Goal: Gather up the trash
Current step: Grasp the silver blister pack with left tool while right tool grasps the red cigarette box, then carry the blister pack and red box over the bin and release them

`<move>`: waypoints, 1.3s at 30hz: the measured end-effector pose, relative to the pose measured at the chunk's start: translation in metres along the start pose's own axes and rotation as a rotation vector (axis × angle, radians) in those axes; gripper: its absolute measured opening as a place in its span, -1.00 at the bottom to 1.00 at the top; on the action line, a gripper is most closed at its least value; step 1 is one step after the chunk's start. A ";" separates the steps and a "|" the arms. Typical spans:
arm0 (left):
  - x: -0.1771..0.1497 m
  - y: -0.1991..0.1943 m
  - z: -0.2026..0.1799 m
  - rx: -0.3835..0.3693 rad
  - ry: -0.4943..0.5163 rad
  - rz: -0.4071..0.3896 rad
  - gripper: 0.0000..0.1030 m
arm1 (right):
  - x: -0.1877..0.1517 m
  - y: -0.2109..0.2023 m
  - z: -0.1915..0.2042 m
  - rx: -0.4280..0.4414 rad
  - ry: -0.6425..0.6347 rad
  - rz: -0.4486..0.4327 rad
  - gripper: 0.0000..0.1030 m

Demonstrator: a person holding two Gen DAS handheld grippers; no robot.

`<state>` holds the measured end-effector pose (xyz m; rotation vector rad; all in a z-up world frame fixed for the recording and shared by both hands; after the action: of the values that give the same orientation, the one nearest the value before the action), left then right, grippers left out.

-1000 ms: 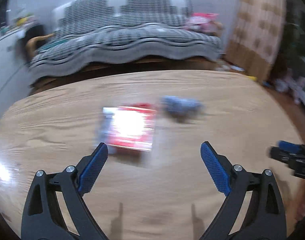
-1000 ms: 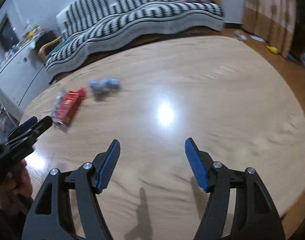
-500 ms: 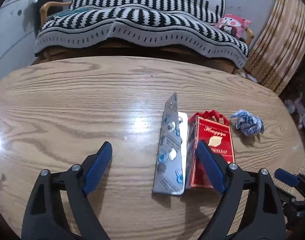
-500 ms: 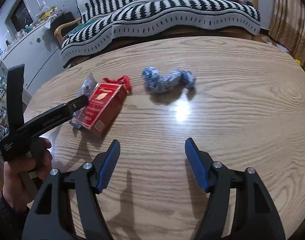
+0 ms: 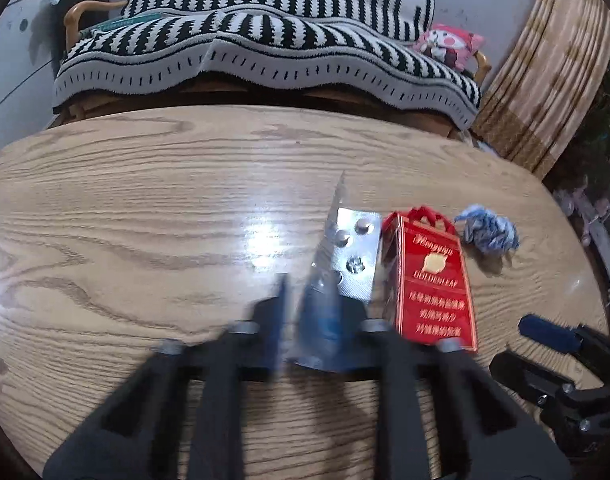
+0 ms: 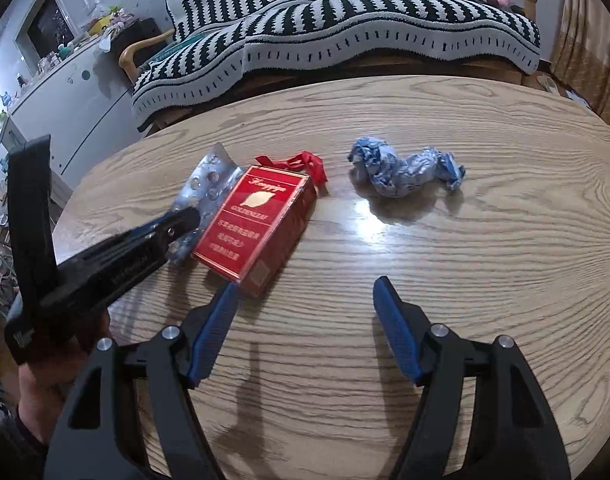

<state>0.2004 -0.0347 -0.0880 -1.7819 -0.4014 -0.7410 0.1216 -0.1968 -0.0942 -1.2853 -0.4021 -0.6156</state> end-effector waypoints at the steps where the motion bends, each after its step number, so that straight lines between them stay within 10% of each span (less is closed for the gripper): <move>1: -0.002 -0.002 0.000 -0.006 0.007 -0.002 -0.90 | 0.000 0.000 0.001 -0.004 -0.002 0.000 0.38; 25: -0.018 -0.090 0.038 0.152 0.002 -0.079 -0.91 | 0.032 0.065 0.061 -0.124 0.005 0.024 0.55; 39: -0.022 -0.094 0.003 0.180 0.135 -0.104 -0.91 | 0.021 0.044 0.058 -0.122 -0.059 -0.012 0.26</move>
<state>0.1287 0.0007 -0.0348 -1.5427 -0.4577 -0.8658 0.1685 -0.1382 -0.1006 -1.4204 -0.4263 -0.6212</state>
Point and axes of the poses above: each gripper's, at about its wrist camera, not at the fingertips, and y roughly the way its jaws point, z to its left, x to its top, the point moved 3 cm from there along y, roughly the way its jaws point, and after that the axes turned 4 degrees about -z, right-handed, at the moved point
